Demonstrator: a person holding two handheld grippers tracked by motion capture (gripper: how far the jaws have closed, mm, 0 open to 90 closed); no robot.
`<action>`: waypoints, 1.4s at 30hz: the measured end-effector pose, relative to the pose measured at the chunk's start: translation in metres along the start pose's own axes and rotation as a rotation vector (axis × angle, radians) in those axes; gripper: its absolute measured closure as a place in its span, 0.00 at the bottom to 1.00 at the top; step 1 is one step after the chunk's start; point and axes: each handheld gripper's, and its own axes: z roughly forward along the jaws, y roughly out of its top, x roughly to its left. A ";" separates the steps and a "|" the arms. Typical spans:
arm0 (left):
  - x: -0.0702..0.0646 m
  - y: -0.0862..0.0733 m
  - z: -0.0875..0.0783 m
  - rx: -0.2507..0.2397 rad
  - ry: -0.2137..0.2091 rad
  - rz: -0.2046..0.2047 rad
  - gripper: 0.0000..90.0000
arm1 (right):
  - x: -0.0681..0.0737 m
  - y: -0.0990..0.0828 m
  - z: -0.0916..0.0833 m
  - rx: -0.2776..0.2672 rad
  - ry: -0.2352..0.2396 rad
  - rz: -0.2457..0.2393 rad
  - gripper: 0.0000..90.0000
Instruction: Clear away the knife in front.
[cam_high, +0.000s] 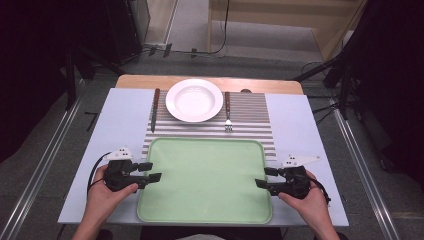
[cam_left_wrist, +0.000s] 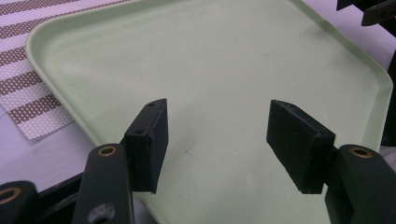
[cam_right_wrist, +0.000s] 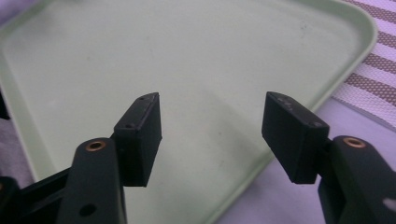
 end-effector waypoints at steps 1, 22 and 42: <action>0.000 0.000 0.002 0.009 0.015 -0.002 0.44 | -0.001 0.000 0.001 0.002 -0.012 -0.006 0.38; -0.004 -0.004 -0.001 -0.008 0.048 -0.014 0.44 | -0.001 0.001 -0.001 -0.065 0.037 -0.014 0.46; 0.006 -0.004 -0.002 -0.018 -0.003 -0.041 0.43 | 0.004 0.004 0.008 -0.066 0.060 0.020 0.43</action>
